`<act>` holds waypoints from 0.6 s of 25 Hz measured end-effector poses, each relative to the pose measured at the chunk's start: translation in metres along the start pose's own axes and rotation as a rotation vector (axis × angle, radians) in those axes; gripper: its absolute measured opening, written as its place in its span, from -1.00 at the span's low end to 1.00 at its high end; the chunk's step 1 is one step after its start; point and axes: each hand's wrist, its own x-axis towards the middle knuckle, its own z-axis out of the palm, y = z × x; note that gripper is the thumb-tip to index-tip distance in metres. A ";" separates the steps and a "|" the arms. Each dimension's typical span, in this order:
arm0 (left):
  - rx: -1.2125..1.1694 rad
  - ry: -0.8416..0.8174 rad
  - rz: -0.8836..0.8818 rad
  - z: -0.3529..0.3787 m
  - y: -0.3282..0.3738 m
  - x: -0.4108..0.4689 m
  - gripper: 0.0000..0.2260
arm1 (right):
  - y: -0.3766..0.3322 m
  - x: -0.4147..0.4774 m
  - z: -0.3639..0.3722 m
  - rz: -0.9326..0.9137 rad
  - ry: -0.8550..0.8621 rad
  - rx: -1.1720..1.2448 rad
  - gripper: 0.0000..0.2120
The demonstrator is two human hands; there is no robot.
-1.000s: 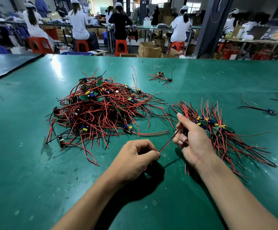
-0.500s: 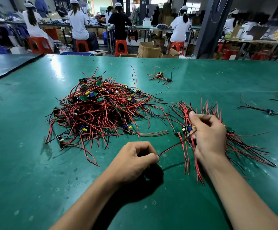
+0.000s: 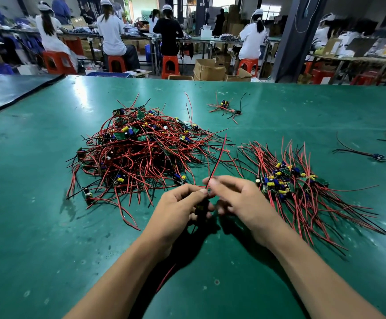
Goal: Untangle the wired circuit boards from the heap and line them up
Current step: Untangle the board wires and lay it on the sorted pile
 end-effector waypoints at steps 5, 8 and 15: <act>0.010 -0.030 -0.004 0.000 0.001 -0.003 -0.83 | -0.001 -0.003 0.000 0.040 -0.049 0.080 -0.87; 0.090 -0.024 0.010 0.000 0.001 -0.002 -0.83 | 0.004 0.002 -0.001 0.035 0.024 -0.013 -0.88; 0.314 -0.108 0.066 0.005 -0.002 -0.006 -0.84 | 0.005 0.011 -0.018 0.006 0.322 0.075 -0.88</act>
